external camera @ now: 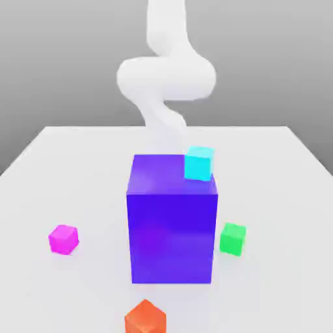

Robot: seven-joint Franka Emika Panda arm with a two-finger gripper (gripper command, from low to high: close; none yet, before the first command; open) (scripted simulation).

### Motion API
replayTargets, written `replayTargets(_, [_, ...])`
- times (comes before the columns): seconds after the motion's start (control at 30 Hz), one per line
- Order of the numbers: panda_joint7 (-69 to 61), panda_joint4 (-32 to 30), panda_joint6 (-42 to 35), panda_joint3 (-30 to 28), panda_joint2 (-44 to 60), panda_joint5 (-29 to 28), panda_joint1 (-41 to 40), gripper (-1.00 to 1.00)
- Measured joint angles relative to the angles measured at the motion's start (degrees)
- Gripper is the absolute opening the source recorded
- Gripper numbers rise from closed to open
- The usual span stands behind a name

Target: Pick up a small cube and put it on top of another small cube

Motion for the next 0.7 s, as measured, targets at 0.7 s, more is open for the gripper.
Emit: replayTargets(0.7, [55.04, -27.23, 28.3, -12.51, 41.04, 1.32, -24.21, 0.0])
